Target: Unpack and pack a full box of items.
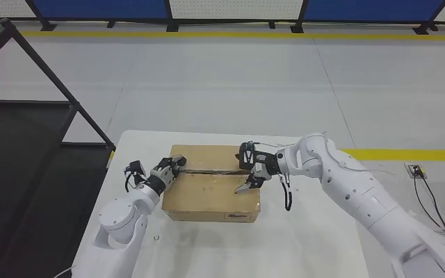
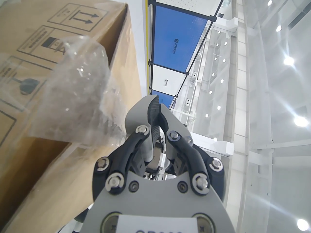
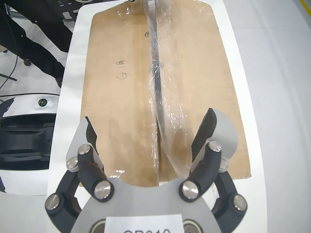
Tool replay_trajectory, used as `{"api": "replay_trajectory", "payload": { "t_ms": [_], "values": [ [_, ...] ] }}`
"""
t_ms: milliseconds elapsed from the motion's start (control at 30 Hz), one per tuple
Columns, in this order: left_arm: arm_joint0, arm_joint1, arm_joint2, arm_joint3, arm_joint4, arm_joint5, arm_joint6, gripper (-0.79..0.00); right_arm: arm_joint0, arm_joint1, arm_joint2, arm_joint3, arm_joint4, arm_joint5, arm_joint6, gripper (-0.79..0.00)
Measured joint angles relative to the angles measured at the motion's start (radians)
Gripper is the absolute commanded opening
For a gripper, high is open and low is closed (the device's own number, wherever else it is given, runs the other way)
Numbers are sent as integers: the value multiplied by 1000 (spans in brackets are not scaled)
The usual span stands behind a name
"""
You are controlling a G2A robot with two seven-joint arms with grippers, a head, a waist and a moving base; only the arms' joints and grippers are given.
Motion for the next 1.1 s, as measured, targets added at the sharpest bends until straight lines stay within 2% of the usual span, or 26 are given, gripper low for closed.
{"api": "replay_trajectory", "payload": {
  "t_ms": [300,500,767,867,933,1000,1100],
  "values": [
    [-5,-1,8,0,5,4,9,-785,-87,119,61,-123,-57,0,-67,0],
    [-11,-2,11,2,8,9,16,-785,-121,178,60,-180,30,0,-56,0],
    [-19,-3,11,-2,10,7,21,-785,-142,241,75,-238,238,0,-135,0],
    [-14,-4,-3,-8,-7,-17,30,-785,-160,257,77,-257,433,0,-195,0],
    [-7,-4,-16,-14,-22,-37,37,-785,-157,263,65,-258,606,0,-154,0],
    [0,-4,-29,-21,-34,-56,44,-785,-152,265,61,-252,714,0,-98,0],
    [7,-4,-37,-29,-40,-70,46,-785,-151,264,61,-252,730,0,-118,0]
  ]
}}
